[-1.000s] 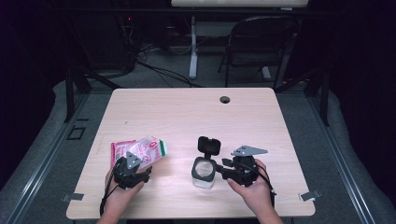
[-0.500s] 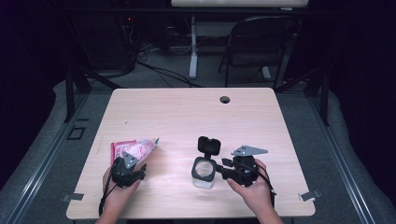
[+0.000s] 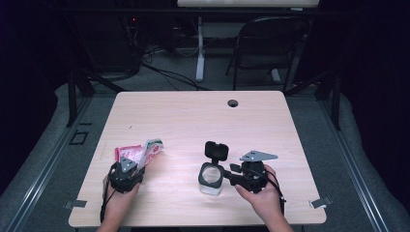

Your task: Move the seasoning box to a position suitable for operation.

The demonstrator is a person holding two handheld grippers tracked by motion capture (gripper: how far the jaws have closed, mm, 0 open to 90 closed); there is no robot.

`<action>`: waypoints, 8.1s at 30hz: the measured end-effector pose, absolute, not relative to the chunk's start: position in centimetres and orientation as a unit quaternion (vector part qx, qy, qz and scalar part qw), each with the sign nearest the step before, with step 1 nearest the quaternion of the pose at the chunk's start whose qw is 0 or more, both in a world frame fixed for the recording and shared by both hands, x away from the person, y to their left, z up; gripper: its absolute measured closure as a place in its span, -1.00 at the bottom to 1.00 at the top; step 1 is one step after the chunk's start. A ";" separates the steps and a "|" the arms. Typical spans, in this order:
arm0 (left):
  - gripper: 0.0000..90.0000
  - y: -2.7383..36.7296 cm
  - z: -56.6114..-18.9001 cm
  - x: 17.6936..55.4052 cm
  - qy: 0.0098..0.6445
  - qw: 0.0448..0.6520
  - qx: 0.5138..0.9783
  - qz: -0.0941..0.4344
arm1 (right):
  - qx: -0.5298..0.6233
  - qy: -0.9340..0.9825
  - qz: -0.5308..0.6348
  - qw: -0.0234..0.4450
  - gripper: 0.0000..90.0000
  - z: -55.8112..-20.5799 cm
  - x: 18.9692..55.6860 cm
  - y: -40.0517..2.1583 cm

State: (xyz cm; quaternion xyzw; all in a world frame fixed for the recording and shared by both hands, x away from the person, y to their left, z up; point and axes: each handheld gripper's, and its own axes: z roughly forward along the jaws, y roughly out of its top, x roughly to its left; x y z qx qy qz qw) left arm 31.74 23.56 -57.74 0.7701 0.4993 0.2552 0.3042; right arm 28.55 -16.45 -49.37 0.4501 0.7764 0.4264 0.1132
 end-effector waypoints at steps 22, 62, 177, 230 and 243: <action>0.98 24.1 -57.3 32.2 0.500 0.301 0.775 0.241 | 0.452 0.777 0.424 0.113 0.33 -49.5 28.6 -16.5; 1.00 25.6 -54.1 33.1 0.494 0.287 0.797 0.194 | 0.461 0.786 0.402 0.089 0.30 -49.8 29.1 -17.1; 1.00 18.1 -49.8 24.8 0.315 0.445 0.831 0.108 | 0.366 0.820 0.440 0.026 0.15 -48.0 29.4 -9.8; -0.01 19.0 -54.1 24.8 0.347 0.436 0.821 0.122 | 0.333 0.849 0.406 -0.061 1.00 -48.7 30.2 -7.5; -0.23 19.2 -57.1 24.6 0.382 0.413 0.815 0.142 | 0.330 0.849 0.407 -0.065 1.00 -48.8 30.3 -7.7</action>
